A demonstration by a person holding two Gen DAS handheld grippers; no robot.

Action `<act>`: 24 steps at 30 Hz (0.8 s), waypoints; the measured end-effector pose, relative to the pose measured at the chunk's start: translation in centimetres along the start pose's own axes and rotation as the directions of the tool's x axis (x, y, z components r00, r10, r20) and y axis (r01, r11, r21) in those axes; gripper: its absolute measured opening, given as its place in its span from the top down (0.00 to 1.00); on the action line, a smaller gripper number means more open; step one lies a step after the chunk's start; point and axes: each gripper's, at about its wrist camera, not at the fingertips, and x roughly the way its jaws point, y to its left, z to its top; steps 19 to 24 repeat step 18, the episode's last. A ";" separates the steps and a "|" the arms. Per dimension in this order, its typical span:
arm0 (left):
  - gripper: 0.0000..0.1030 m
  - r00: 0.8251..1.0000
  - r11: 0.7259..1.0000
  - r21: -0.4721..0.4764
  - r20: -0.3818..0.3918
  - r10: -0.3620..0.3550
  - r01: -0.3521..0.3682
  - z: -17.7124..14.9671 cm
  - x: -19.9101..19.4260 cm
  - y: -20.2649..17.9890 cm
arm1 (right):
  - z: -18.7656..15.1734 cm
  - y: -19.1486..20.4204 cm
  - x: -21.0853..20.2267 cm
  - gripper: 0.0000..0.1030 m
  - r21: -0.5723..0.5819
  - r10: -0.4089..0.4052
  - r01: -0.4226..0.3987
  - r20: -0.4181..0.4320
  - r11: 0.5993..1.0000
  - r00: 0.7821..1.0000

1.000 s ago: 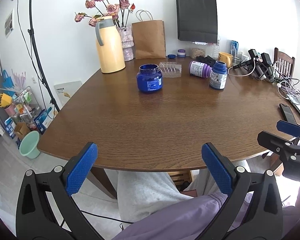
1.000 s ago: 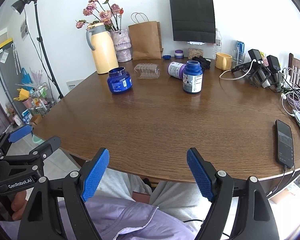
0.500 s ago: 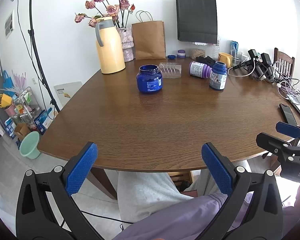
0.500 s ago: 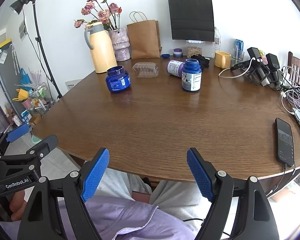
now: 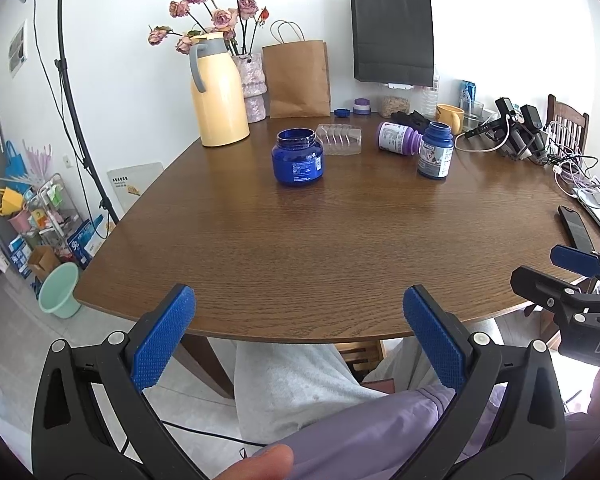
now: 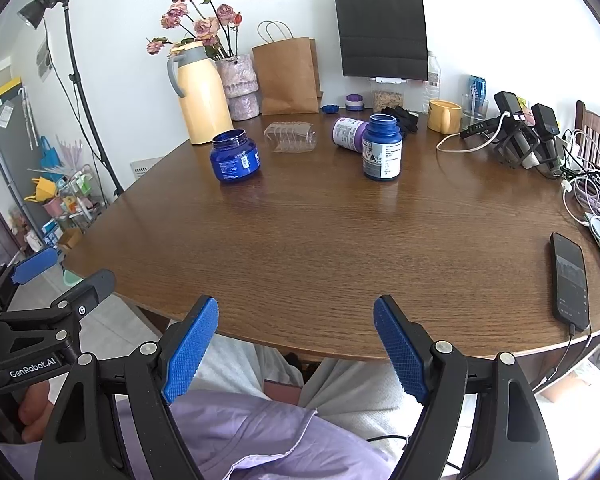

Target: Flip cup upright

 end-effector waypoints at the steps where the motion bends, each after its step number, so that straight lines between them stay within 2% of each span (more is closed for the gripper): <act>1: 0.00 1.000 1.000 0.000 -0.001 0.000 0.000 0.0 0.0 0.0 | 0.0 0.0 0.0 0.19 0.000 0.000 0.000 -0.001 1.000 1.000; 24: 0.00 1.000 1.000 0.004 -0.006 -0.019 0.019 0.0 0.3 0.2 | -0.6 0.0 0.4 0.19 0.002 0.003 -0.003 -0.010 1.000 1.000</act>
